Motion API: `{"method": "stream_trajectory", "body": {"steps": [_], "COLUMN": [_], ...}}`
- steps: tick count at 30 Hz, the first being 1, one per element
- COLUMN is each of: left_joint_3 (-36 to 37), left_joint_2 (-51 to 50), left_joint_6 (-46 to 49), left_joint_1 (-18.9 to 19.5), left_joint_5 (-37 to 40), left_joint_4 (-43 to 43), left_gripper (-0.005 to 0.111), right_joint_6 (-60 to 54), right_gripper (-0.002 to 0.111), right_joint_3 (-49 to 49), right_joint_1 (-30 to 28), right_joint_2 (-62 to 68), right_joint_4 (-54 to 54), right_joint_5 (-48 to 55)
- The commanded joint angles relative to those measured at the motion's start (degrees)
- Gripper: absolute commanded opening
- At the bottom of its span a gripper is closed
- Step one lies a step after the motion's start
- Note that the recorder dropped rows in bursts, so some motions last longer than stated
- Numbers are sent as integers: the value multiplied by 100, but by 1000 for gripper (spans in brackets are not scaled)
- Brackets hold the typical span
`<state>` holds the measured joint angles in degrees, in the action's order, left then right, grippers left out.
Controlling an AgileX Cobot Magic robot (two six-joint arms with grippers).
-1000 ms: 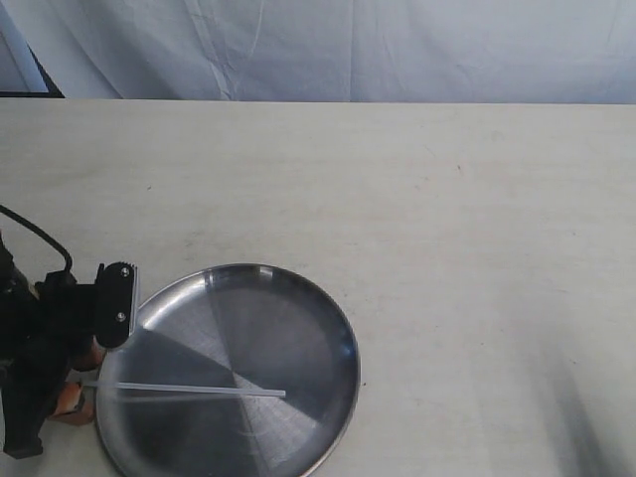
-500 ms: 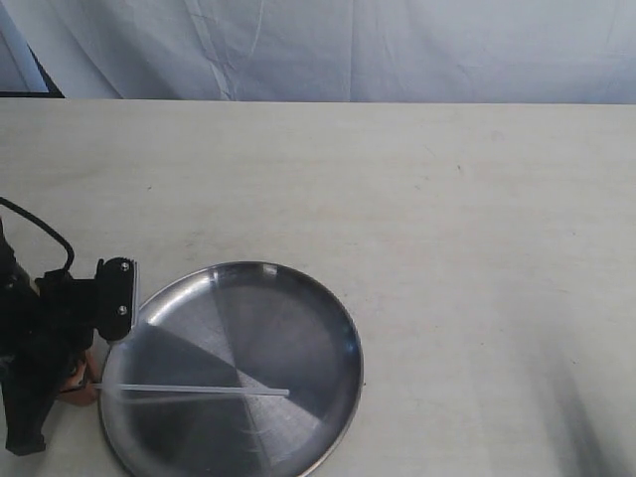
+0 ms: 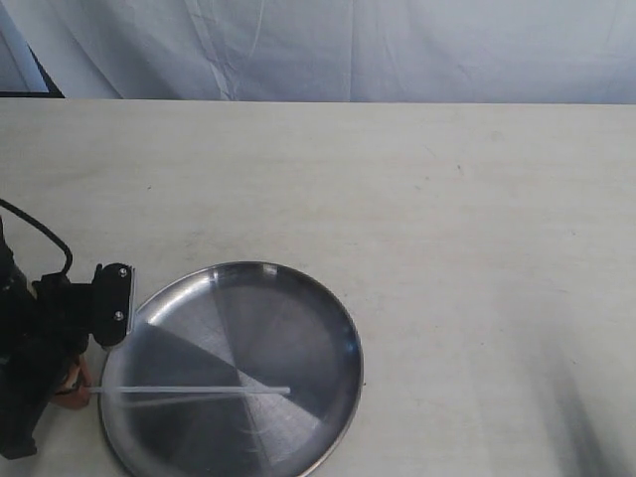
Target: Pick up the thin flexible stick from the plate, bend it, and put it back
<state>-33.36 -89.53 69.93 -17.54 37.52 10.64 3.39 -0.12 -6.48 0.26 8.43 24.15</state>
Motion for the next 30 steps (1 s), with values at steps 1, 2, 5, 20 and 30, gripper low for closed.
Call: {"method": "stream_trajectory", "body": {"steps": [1,2,5,20,30], "left_joint_3": [-183,-219,-316,-492,-492], "left_joint_2": [97,125,203,942,1818], "left_joint_6": [-605,-698,-747,-1731,-1731], "left_joint_1": [-32,-32,-32,-32,-32], "left_joint_5": [43,106,437,423,652], "left_joint_4": [-14,-51,-146,595,2504], "left_gripper": [0,0,0,0,0], "right_joint_6": [-19,-19,-19,-19,-19], "right_gripper": [0,0,0,0,0], "right_joint_3": [12,12,12,12,12], "right_joint_1": [-33,-33,-33,-33,-33], "right_joint_2": [-26,-26,-26,-26,-26], "right_joint_4": [-42,-42,-42,-42,-30], "right_joint_5": [-56,-56,-56,-80,-81]}}
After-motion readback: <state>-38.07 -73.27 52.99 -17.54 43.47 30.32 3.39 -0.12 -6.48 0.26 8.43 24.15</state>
